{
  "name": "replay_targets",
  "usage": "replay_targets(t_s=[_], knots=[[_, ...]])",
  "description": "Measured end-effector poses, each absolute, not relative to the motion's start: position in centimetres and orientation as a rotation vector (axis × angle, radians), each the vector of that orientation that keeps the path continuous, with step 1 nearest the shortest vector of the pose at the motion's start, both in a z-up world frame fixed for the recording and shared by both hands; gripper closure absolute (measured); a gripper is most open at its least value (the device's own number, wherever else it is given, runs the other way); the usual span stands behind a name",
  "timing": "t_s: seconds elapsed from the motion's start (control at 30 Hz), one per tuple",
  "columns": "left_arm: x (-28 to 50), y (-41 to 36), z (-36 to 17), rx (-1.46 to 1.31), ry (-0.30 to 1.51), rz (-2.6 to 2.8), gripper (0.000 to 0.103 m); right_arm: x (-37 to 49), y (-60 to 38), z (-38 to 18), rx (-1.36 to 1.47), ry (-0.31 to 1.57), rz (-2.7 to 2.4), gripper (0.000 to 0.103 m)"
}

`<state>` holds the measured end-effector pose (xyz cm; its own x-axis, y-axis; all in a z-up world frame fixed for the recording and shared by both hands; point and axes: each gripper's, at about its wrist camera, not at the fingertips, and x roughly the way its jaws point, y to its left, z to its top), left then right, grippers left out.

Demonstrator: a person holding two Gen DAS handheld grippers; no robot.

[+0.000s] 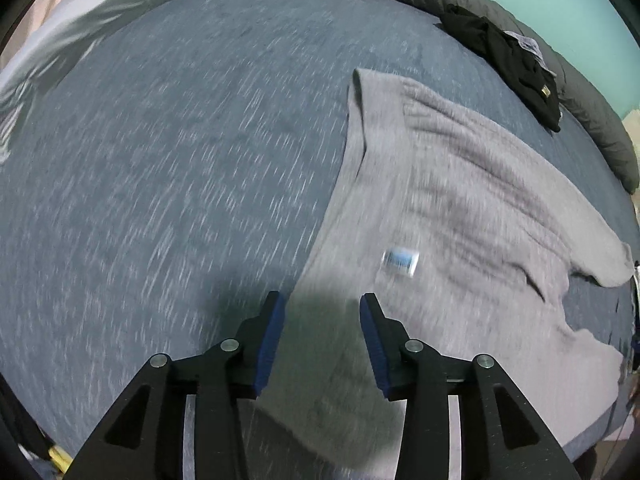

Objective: Fold clothes

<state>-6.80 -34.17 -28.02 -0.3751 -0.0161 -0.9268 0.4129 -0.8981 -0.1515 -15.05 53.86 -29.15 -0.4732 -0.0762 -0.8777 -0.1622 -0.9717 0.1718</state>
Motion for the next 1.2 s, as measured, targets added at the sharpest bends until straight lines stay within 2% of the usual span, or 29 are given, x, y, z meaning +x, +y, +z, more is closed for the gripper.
replay_targets(t_s=[0.23,0.43,0.6,0.87,1.03,1.2], knots=[[-4.5,-33.5,-27.7,1.558,0.566,-2.348,0.057,-11.7,55.3,-28.5,-1.601,0.399,2.622,0.038],[-4.4,-32.8,-27.3,1.517,0.552,-2.364,0.056,-12.5,56.4,-27.9,-1.539,0.569,2.639,0.038],[-5.6,-32.1,-27.5,1.499,0.531,-2.371,0.056,-16.7,57.1,-28.0,-1.478,0.75,2.651,0.038],[-7.9,-31.6,-28.3,1.494,0.434,-2.378,0.056,-26.2,58.9,-28.9,-1.367,0.899,2.631,0.038],[-8.8,-31.3,-28.5,1.496,0.392,-2.388,0.056,-31.2,60.0,-30.3,-1.326,0.934,2.592,0.038],[-9.5,-30.6,-28.2,1.498,0.304,-2.402,0.056,-34.7,60.4,-31.6,-1.306,0.86,2.556,0.038]])
